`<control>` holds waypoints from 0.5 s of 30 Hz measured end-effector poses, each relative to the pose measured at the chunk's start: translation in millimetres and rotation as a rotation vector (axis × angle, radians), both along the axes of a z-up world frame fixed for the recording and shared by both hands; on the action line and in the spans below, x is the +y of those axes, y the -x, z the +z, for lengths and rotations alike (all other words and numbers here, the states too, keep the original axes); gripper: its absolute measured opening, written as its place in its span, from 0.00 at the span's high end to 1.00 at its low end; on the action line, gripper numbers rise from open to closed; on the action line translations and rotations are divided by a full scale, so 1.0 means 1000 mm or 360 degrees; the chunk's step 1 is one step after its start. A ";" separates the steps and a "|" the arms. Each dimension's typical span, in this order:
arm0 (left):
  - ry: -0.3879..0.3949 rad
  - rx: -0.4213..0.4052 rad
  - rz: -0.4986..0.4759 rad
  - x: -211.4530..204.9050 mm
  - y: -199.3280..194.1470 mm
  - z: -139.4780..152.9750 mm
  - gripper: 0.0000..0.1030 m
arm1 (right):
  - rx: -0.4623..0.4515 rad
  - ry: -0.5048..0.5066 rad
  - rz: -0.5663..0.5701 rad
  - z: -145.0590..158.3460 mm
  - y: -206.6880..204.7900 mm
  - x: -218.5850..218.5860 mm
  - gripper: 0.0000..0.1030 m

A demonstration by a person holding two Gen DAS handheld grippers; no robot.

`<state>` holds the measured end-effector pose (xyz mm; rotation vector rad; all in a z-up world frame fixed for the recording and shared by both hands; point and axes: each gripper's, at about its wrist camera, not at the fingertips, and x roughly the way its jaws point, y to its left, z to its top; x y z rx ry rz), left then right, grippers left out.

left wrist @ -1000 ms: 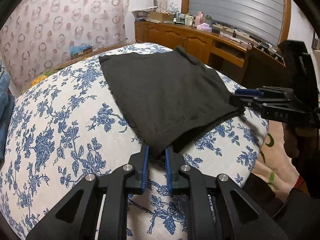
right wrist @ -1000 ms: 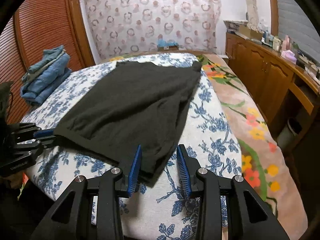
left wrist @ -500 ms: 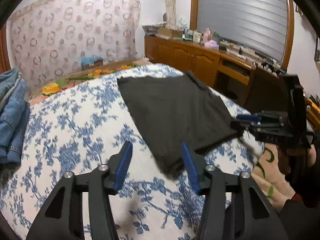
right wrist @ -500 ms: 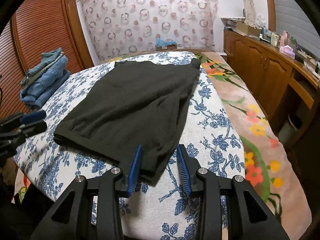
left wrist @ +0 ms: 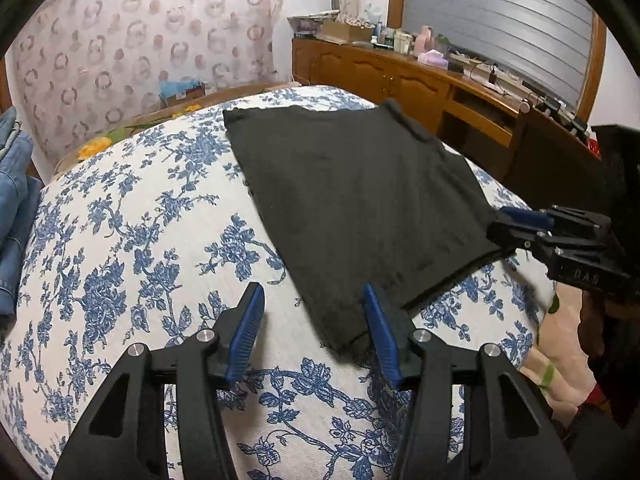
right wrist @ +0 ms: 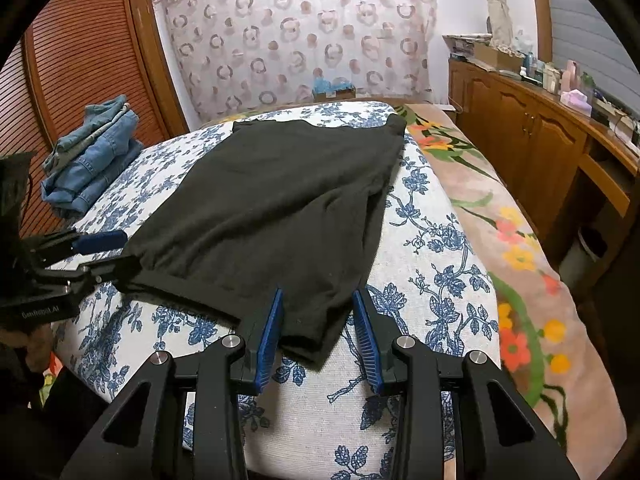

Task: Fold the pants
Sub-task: 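Grasp the end edge of the folded black shirt with both grippers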

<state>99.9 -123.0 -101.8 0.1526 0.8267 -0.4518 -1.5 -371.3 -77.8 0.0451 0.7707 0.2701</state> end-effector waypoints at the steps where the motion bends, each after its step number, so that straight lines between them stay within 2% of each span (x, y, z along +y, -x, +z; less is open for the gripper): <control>1: -0.0006 0.0004 -0.0003 -0.001 0.000 -0.001 0.49 | 0.0002 -0.0003 -0.0002 0.000 0.000 0.000 0.64; 9: 0.0034 0.0017 0.0003 0.002 -0.001 -0.004 0.48 | 0.0022 -0.0025 0.0029 0.000 -0.001 0.002 0.64; 15: 0.0075 0.0054 0.0016 0.005 -0.003 -0.004 0.48 | 0.0035 -0.0062 0.0081 -0.001 -0.003 0.006 0.82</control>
